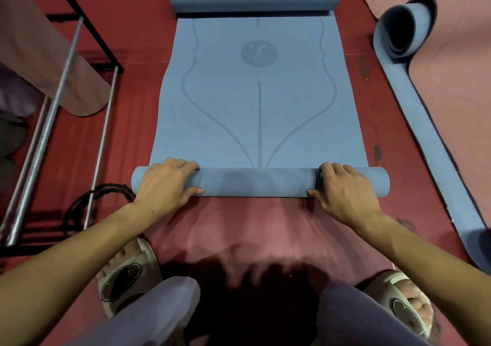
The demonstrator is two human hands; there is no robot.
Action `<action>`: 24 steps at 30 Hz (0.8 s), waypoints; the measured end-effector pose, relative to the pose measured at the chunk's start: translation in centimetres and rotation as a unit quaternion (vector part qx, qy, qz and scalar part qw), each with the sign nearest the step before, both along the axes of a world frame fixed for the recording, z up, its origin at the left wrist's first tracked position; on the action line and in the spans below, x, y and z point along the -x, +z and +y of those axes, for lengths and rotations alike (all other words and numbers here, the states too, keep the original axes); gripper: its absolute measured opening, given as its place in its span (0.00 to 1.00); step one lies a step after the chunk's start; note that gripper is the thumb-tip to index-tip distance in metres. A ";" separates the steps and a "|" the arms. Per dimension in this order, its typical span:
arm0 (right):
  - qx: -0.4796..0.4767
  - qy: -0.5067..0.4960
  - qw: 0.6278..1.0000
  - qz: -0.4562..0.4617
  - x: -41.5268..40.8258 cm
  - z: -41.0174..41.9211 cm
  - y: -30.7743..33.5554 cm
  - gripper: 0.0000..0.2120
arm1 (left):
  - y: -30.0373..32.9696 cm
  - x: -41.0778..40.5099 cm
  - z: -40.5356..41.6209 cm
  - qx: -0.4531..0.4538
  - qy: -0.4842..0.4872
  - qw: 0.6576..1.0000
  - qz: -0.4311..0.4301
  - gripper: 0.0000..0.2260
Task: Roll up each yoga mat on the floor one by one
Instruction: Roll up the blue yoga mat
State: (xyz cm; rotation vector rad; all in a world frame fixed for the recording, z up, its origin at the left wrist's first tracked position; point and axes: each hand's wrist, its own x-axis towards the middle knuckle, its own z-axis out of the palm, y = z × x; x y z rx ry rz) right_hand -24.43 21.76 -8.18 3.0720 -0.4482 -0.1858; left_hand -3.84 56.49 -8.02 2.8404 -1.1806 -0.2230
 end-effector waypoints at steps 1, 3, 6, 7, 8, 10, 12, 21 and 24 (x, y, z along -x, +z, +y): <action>-0.005 0.002 1.000 -0.005 -0.1 -0.1 -0.1 0.22 | 0.0 0.0 0.0 0.001 0.000 1.000 0.001 0.23; -0.021 0.002 1.000 -0.010 -0.2 -0.3 -0.2 0.21 | -0.1 -0.1 -0.1 -0.001 -0.001 1.000 0.002 0.23; -0.043 -0.016 0.999 -0.001 -0.3 -0.3 -0.3 0.21 | -0.2 -0.1 0.0 -0.005 -0.006 1.000 -0.026 0.23; -0.034 -0.019 0.999 -0.004 -0.3 -0.2 -0.4 0.21 | -0.3 0.0 0.0 -0.006 -0.013 0.999 -0.044 0.23; -0.021 -0.019 1.000 -0.011 -0.3 -0.2 -0.5 0.21 | -0.4 0.1 0.0 -0.008 -0.018 0.998 -0.058 0.22; -0.015 -0.020 1.000 -0.016 -0.2 0.0 -0.5 0.23 | -0.6 0.3 0.0 -0.013 -0.020 0.997 -0.068 0.22; -0.022 -0.013 1.000 -0.013 -0.1 0.2 -0.6 0.31 | -0.7 0.6 -0.1 -0.017 -0.010 0.997 -0.075 0.23; 0.028 0.026 0.999 0.016 -0.3 0.6 -1.6 0.42 | -1.9 1.0 0.8 -0.034 -0.044 0.994 -0.091 0.33; 0.015 0.021 0.999 0.019 -1.0 0.1 -1.6 0.39 | -2.0 0.7 0.7 -0.077 -0.032 0.988 -0.131 0.34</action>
